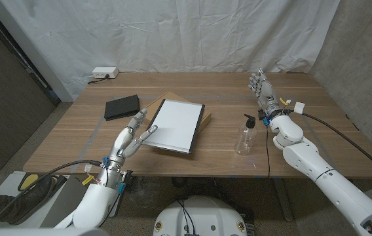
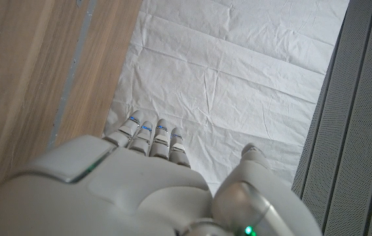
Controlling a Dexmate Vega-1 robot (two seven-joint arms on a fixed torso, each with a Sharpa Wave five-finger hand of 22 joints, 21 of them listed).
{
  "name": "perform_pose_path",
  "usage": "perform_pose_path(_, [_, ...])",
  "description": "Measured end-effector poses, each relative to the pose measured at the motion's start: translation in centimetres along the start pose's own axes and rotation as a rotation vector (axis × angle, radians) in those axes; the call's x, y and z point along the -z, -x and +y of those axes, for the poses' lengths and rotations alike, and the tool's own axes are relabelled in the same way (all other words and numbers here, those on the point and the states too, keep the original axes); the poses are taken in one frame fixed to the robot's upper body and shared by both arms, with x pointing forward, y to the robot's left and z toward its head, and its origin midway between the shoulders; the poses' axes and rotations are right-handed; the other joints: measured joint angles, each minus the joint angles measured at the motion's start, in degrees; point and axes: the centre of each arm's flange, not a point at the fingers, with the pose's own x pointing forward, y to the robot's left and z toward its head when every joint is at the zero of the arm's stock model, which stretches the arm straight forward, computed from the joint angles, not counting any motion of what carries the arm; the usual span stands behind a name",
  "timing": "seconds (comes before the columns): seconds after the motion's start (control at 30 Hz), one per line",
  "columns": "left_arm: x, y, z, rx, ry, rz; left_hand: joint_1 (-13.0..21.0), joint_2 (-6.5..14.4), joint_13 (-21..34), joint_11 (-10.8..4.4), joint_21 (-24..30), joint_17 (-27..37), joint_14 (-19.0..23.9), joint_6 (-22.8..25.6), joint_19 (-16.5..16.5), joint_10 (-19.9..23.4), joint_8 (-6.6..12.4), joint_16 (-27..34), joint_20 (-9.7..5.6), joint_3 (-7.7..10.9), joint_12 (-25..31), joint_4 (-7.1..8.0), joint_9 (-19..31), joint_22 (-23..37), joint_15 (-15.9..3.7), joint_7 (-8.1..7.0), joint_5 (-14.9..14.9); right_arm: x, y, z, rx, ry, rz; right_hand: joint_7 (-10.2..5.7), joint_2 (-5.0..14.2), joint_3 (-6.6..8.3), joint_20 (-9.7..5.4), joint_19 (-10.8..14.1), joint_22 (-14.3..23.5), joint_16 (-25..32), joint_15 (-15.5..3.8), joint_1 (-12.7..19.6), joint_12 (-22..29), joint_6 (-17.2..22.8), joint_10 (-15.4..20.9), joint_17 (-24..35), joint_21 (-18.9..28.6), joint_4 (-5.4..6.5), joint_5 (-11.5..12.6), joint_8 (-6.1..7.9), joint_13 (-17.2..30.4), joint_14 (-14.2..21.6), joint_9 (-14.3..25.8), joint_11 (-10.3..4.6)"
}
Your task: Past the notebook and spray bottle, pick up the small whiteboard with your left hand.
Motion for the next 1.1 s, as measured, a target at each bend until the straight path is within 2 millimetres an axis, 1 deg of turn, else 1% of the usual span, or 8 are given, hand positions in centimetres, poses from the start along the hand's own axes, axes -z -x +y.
perform_pose_path(0.13, [-0.1,0.2,0.0,-0.012,-0.024,0.0,0.22,-0.22,0.0,0.0,0.0,0.0,0.3,0.0,0.64,0.0,0.0,0.0,0.01,0.0,0.0,0.0,0.0,0.0,-0.3,0.0,0.0,0.1,0.2,0.0,0.002,-0.004,-0.001,0.0,0.0,0.0,0.0,0.0,0.0,0.0,0.2,0.0,0.0,0.0,0.0,0.0,0.0,0.0,0.0,0.0,0.0,0.2,0.0,0.0])
perform_pose_path(0.23, [-0.2,0.3,0.0,-0.021,-0.04,0.0,0.74,-0.15,0.0,-0.22,0.0,0.0,0.3,0.31,0.64,0.23,0.0,0.0,0.01,0.0,0.0,-0.47,0.0,0.0,-0.3,-0.31,0.0,0.0,0.2,0.0,0.003,-0.006,-0.004,0.0,0.0,0.0,0.0,0.0,0.0,0.0,0.2,0.0,0.0,0.0,0.0,0.0,-0.21,0.0,0.0,0.0,0.0,0.2,0.0,0.0])
perform_pose_path(0.43, [-0.5,0.6,-0.1,-0.035,-0.074,0.006,1.5,-0.45,0.0,-0.41,0.0,0.05,0.58,0.32,0.64,0.42,0.0,0.0,0.01,0.0,0.0,-0.93,0.0,0.0,-0.01,-0.29,0.0,0.0,0.4,0.0,0.006,-0.008,-0.006,0.0,0.31,0.0,0.0,0.0,0.0,0.0,0.2,0.31,0.0,0.0,0.0,0.0,-0.21,0.0,0.0,0.0,0.0,0.2,0.0,0.0])
perform_pose_path(0.53, [-0.5,0.7,-0.2,-0.046,-0.101,0.011,1.95,-0.45,0.0,-0.66,0.0,0.16,0.8,0.53,1.26,0.67,0.0,0.0,0.0,0.0,0.0,-0.93,0.0,0.0,-0.23,-0.12,0.0,0.1,0.5,-0.1,0.007,-0.01,-0.005,0.0,0.31,0.0,0.0,0.0,0.0,0.0,0.19,0.31,0.0,0.0,0.0,0.0,-0.43,0.0,0.0,0.0,0.0,0.2,0.0,0.0])
perform_pose_path(0.6, [-0.6,0.8,-0.3,-0.052,-0.114,0.013,2.18,-0.68,-0.01,-0.71,0.0,0.16,0.8,0.82,1.26,0.72,0.0,0.0,0.0,0.05,0.0,-1.37,0.0,0.0,-0.23,-0.41,0.0,0.1,0.5,0.0,0.007,-0.011,-0.006,0.0,0.3,0.0,0.0,0.0,0.0,0.0,0.19,0.31,0.0,0.0,0.0,0.0,-0.44,0.0,0.0,0.0,0.0,0.2,0.0,0.0])
perform_pose_path(0.8, [-0.9,1.1,-0.5,-0.066,-0.16,0.026,2.99,-0.93,-0.01,-1.02,0.0,0.16,1.36,0.82,1.68,1.03,0.0,0.0,0.03,-0.1,0.0,-1.53,0.3,0.0,-0.08,-0.41,0.26,0.1,0.5,0.0,0.007,-0.014,-0.009,0.0,0.3,-0.09,-0.31,0.31,0.0,0.0,0.19,0.31,0.0,0.0,0.3,-0.01,-0.44,-0.09,0.0,0.0,0.0,0.2,0.0,-0.3])
perform_pose_path(0.9, [-1.1,1.2,-0.7,-0.073,-0.184,0.033,3.01,-0.9,-0.01,-1.02,0.0,0.16,1.36,0.82,1.67,1.03,0.0,0.0,0.02,-0.08,0.0,-1.81,0.3,0.0,-0.09,-0.41,0.27,0.0,0.5,-0.1,0.008,-0.015,-0.012,0.0,0.31,-0.24,0.11,0.73,0.0,0.0,0.19,0.31,0.0,0.0,0.3,0.0,-0.44,-0.24,0.0,0.0,0.0,0.2,0.0,-0.3])
perform_pose_path(1.1, [-1.6,1.6,-0.9,-0.082,-0.23,0.049,3.24,-1.13,-0.01,-1.02,0.0,0.15,1.35,0.81,1.66,1.03,0.0,0.0,0.01,-0.23,0.0,-2.0,0.29,0.0,-0.09,-0.41,0.26,-0.2,0.5,-0.3,0.009,-0.015,-0.018,0.0,0.3,-0.24,0.1,0.72,0.0,0.0,0.19,0.31,0.0,0.0,0.3,-0.01,-0.44,-0.24,0.0,0.0,0.0,0.19,0.0,-0.3])
